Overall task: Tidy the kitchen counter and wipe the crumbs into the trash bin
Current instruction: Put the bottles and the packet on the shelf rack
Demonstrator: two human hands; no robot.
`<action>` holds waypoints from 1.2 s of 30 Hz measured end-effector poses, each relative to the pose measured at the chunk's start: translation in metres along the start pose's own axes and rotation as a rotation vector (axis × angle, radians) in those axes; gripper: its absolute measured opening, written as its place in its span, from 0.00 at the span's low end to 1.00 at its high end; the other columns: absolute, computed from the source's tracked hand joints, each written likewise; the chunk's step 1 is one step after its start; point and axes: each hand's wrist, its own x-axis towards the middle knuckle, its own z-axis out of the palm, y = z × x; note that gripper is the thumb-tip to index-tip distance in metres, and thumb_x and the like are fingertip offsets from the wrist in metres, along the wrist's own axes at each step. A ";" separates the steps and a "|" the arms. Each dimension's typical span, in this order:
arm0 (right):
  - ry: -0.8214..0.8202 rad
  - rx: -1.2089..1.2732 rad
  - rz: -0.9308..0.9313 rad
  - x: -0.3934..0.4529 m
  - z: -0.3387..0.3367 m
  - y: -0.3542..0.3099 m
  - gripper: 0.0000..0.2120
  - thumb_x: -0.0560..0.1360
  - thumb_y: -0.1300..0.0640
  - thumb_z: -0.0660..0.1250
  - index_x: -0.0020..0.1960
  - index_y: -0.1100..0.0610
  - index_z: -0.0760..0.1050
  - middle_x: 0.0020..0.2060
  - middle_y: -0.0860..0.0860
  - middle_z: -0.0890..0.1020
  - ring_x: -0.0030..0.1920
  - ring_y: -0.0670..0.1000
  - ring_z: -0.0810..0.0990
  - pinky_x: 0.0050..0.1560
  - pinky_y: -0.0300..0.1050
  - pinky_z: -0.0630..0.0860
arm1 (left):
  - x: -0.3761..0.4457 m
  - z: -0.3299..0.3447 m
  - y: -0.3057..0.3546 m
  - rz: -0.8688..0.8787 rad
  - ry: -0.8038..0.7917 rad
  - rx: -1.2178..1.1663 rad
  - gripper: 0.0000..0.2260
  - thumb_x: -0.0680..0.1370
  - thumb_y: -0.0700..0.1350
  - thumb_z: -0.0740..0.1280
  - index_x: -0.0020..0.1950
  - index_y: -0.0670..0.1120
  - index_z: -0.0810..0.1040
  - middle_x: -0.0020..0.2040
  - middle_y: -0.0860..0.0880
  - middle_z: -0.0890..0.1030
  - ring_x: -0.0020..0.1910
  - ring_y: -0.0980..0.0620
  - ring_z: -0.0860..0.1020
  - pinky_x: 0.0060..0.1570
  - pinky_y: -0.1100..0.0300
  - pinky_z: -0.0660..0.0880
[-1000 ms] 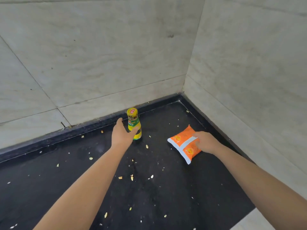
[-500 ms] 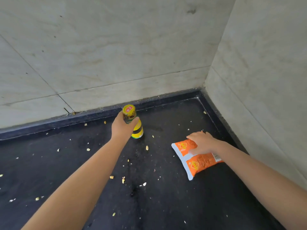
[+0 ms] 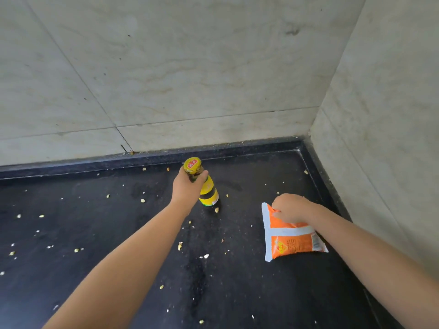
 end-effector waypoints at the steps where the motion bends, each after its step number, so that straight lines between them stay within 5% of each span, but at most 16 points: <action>1: 0.008 0.003 0.010 -0.004 -0.003 0.001 0.16 0.80 0.56 0.53 0.35 0.56 0.69 0.33 0.49 0.70 0.38 0.47 0.71 0.39 0.36 0.65 | -0.005 -0.004 0.000 -0.001 0.002 -0.012 0.15 0.78 0.43 0.65 0.63 0.41 0.71 0.52 0.49 0.74 0.53 0.49 0.73 0.52 0.59 0.68; 3: 0.006 -0.001 0.010 -0.013 -0.010 -0.004 0.20 0.80 0.55 0.53 0.30 0.52 0.58 0.29 0.46 0.62 0.30 0.44 0.63 0.31 0.33 0.59 | -0.018 -0.020 -0.001 0.005 0.020 -0.031 0.14 0.78 0.43 0.65 0.62 0.42 0.72 0.52 0.49 0.74 0.51 0.51 0.72 0.52 0.60 0.68; 15: 0.292 0.096 -0.269 -0.068 -0.081 -0.147 0.21 0.80 0.54 0.55 0.29 0.56 0.57 0.29 0.49 0.62 0.29 0.45 0.60 0.31 0.38 0.57 | -0.098 -0.168 -0.026 0.023 0.218 -0.101 0.14 0.78 0.43 0.65 0.63 0.42 0.72 0.52 0.50 0.74 0.52 0.51 0.73 0.51 0.60 0.67; 19: 0.480 0.200 -0.379 -0.100 -0.088 -0.239 0.22 0.80 0.55 0.56 0.28 0.56 0.56 0.28 0.49 0.62 0.28 0.45 0.60 0.31 0.39 0.57 | -0.146 -0.251 -0.053 0.043 0.306 -0.095 0.10 0.78 0.44 0.65 0.58 0.44 0.74 0.46 0.52 0.75 0.48 0.52 0.73 0.37 0.65 0.72; 26: 0.756 0.512 -0.535 -0.163 -0.083 -0.414 0.24 0.78 0.59 0.60 0.26 0.56 0.55 0.25 0.50 0.63 0.29 0.49 0.62 0.30 0.38 0.57 | -0.241 -0.399 -0.122 0.024 0.526 -0.080 0.05 0.75 0.47 0.68 0.49 0.48 0.76 0.48 0.49 0.79 0.51 0.47 0.78 0.56 0.52 0.75; 36: 0.784 0.999 -0.619 -0.226 -0.107 -0.614 0.18 0.77 0.61 0.61 0.29 0.60 0.63 0.26 0.53 0.64 0.28 0.50 0.63 0.31 0.43 0.58 | -0.338 -0.581 -0.174 0.031 0.865 -0.107 0.06 0.76 0.50 0.67 0.42 0.50 0.75 0.33 0.53 0.75 0.35 0.52 0.74 0.33 0.61 0.68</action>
